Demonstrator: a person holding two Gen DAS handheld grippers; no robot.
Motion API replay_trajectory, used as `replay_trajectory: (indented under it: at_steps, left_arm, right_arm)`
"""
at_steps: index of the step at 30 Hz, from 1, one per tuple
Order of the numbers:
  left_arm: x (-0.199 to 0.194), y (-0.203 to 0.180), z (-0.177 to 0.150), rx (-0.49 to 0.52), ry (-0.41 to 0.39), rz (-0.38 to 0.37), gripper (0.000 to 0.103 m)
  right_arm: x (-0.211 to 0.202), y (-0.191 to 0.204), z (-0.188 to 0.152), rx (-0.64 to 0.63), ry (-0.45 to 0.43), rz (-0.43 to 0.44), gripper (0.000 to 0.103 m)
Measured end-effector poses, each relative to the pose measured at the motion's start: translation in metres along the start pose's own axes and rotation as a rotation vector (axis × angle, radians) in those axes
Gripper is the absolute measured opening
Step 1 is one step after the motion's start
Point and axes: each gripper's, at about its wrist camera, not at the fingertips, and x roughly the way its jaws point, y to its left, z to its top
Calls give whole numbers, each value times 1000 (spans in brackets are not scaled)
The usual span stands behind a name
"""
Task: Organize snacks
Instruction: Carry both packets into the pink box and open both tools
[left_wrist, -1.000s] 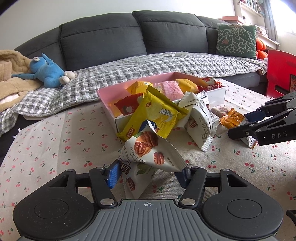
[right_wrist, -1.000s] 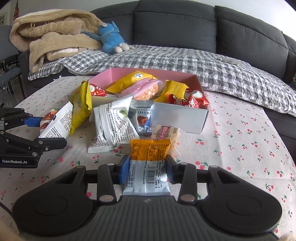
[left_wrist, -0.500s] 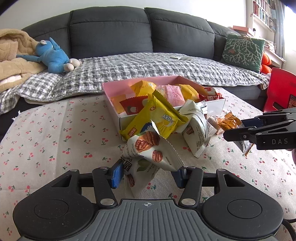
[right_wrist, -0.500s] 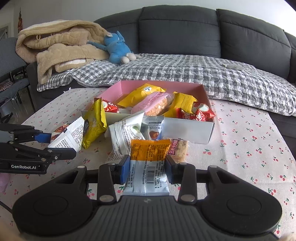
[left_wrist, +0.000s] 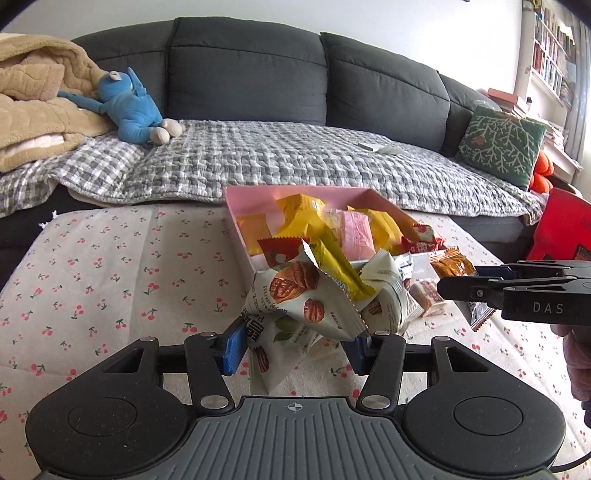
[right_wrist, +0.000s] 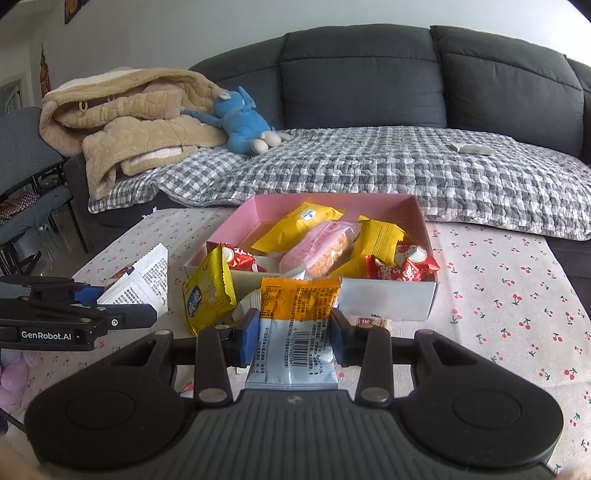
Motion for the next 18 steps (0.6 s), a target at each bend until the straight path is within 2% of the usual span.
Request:
replay_trajectory:
  at_steps: [9, 18]
  left_arm:
    - [2, -9, 38, -8, -57, 45, 52]
    - [39, -12, 95, -22, -9, 87, 52]
  right_arm:
    - [8, -20, 32, 104, -49, -23, 36]
    - [37, -45, 62, 238, -38, -22, 36]
